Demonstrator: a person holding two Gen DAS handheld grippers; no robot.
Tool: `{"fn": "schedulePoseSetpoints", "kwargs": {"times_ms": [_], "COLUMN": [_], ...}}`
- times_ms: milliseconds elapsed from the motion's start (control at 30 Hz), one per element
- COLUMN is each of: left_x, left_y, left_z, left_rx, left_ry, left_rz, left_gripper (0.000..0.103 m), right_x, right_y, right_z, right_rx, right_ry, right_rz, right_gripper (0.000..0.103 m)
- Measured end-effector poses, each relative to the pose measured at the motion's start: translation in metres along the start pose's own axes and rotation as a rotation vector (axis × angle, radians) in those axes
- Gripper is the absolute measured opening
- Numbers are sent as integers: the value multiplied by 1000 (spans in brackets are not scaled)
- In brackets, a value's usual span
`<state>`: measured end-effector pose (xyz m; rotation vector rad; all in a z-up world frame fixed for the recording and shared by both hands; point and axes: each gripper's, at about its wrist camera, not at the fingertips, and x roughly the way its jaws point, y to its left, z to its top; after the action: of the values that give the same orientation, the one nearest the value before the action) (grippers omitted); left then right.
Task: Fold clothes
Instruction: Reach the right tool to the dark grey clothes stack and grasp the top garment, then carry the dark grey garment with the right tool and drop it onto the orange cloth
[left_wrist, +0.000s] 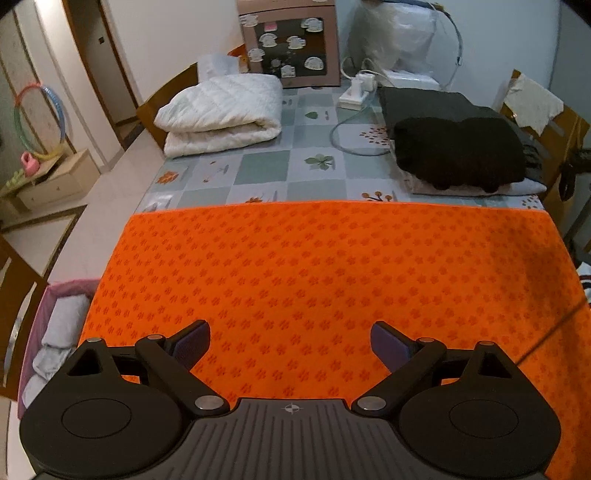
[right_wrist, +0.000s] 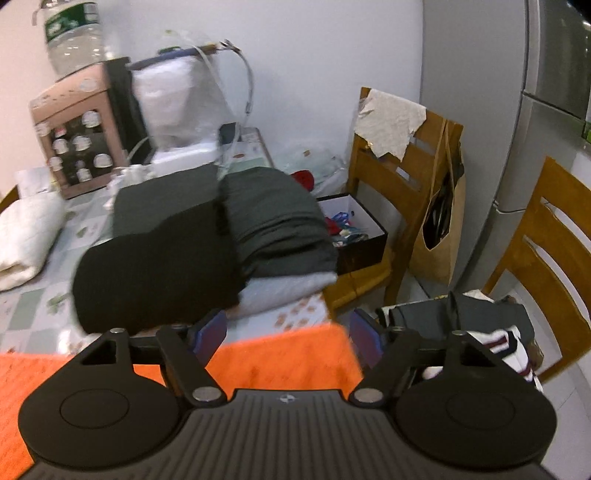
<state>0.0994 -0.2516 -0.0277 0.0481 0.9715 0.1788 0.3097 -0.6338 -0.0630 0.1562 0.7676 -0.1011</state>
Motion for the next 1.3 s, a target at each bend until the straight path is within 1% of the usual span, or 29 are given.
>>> {"fn": "schedulePoseSetpoints", "kwargs": {"times_ms": [67,167,300,400,500,567,600,633,667,700,733,800,967,1100,1233,1300], "left_x": [3,9,20,27,29,30,30,31,31,30,30,29,22,12,-2,-9], "left_y": [-8,-18,-25,-30,-34,-35,-36,-37,-38,-38,-38,-38,-37,-36,-29,-25], "left_z": [5,12,21,29,35,37,38,39,39,38,38,37,36,35,31,29], "left_rx": [13,28,35,39,43,42,42,43,45,44,44,42,44,43,31,29], "left_ry": [2,6,14,10,1,-5,-8,-9,-7,-5,-2,-2,-23,-48,-79,-94], "left_rz": [6,10,8,12,6,0,-3,-5,-7,-9,-11,-14,-24,-42,-72,-94], "left_gripper": [94,94,88,88,88,88,87,85,83,83,82,82,80,80,79,78], "right_x": [26,59,102,132,159,171,176,178,179,176,173,159,105,44,-25,-63], "right_y": [-7,-7,-2,1,7,6,5,2,1,0,-1,-3,-6,-12,-11,-7], "right_z": [13,28,51,64,70,71,71,70,70,69,68,70,80,88,83,73], "right_rx": [1,27,56,88,104,132,151,170,175,172,169,148,86,45,-10,-40], "right_ry": [9,15,26,51,77,87,88,79,68,55,41,-1,-130,-216,-259,-256], "right_rz": [0,14,47,75,67,86,100,113,126,140,154,176,197,225,279,325], "right_gripper": [78,78,79,79,77,73,65,51,44,29,22,17,14,8,8,8]}}
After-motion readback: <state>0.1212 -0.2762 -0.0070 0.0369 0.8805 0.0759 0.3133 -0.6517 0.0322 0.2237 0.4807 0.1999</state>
